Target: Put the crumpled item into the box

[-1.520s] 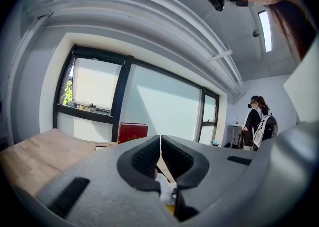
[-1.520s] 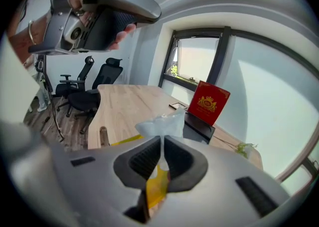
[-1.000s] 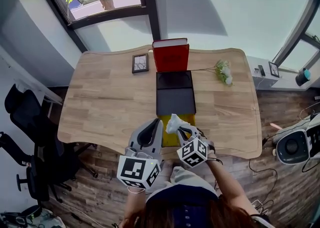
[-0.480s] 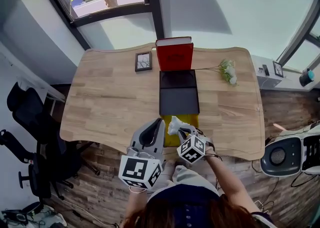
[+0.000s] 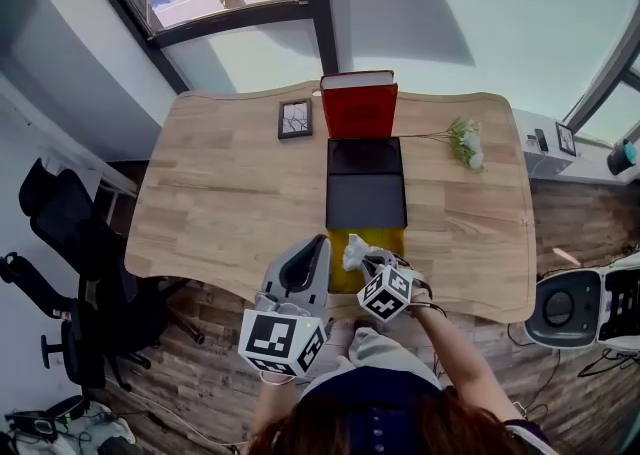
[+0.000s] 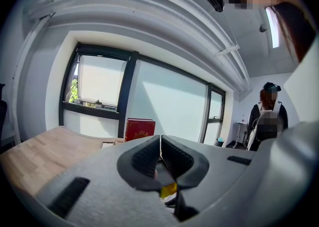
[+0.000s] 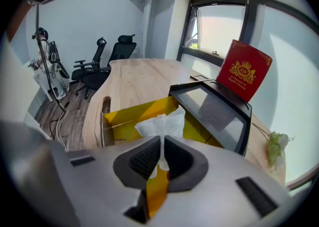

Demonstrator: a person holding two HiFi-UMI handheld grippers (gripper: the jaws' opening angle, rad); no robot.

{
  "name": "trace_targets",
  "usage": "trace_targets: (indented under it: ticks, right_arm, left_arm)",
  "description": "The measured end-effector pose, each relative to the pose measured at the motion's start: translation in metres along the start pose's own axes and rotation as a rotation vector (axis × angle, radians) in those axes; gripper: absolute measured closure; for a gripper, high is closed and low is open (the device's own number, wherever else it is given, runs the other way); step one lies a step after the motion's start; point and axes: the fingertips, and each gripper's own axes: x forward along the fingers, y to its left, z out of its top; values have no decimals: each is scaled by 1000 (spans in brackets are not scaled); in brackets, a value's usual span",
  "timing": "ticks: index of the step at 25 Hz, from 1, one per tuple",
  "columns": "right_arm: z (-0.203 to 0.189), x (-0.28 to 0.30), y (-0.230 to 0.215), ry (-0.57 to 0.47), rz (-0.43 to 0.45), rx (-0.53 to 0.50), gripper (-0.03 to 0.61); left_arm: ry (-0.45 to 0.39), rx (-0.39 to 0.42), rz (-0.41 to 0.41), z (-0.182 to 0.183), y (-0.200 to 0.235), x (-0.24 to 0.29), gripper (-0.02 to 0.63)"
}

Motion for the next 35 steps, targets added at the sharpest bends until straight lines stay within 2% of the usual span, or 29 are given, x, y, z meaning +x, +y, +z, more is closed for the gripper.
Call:
trace_targets:
  ticks: [15,35]
  right_arm:
    - [-8,15,-5,56,46,52,543]
    - [-8,9,-9,38,14,89,515]
  left_arm:
    - [17,-5,19,-2,10,5,584]
    - [15,6,14,-2,6,-5,584]
